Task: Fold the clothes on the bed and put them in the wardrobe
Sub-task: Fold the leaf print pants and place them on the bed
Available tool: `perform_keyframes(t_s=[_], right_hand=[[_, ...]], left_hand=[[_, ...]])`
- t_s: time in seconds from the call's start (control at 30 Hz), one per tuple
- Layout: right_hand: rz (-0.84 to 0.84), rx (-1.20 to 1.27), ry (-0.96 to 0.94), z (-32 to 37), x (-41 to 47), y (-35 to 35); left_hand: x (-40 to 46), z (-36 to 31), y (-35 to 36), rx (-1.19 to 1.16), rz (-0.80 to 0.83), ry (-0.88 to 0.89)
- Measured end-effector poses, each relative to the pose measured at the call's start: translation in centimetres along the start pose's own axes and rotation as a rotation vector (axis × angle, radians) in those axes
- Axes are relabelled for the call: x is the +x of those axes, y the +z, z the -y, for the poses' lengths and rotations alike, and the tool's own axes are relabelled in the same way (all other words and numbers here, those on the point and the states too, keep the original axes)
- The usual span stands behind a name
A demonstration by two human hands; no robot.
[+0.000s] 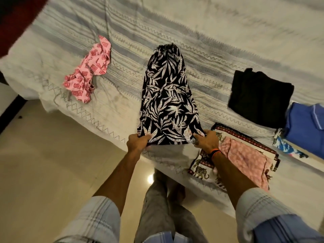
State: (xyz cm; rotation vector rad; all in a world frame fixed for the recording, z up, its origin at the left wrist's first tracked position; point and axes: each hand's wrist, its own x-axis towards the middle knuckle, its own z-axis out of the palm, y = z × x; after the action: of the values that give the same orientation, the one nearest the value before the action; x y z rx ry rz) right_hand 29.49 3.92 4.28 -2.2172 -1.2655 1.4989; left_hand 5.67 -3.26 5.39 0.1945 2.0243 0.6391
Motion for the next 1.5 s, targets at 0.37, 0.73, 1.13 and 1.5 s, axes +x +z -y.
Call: perform_keyframes(t_s=[0.37, 0.73, 1.13, 1.5], right_hand=[[-0.02, 0.261, -0.149, 2.3, -7.7, -5.9], [-0.093, 0.374, -0.213, 11.0, -2.0, -6.2], [-0.146, 0.396, -0.093, 20.4, 9.4, -3.4], [-0.107, 0.394, 0.046, 25.9, 19.4, -1.2]], left_hand=[[-7.3, -0.9, -2.4, -0.317, -0.052, 0.169], [-2.6, -10.6, -2.5, -0.394, -0.036, 0.293], [9.5, -20.6, -0.4, -0.369, -0.002, 0.164], [18.0, -26.4, 1.9, -0.359, 0.06, 0.036]])
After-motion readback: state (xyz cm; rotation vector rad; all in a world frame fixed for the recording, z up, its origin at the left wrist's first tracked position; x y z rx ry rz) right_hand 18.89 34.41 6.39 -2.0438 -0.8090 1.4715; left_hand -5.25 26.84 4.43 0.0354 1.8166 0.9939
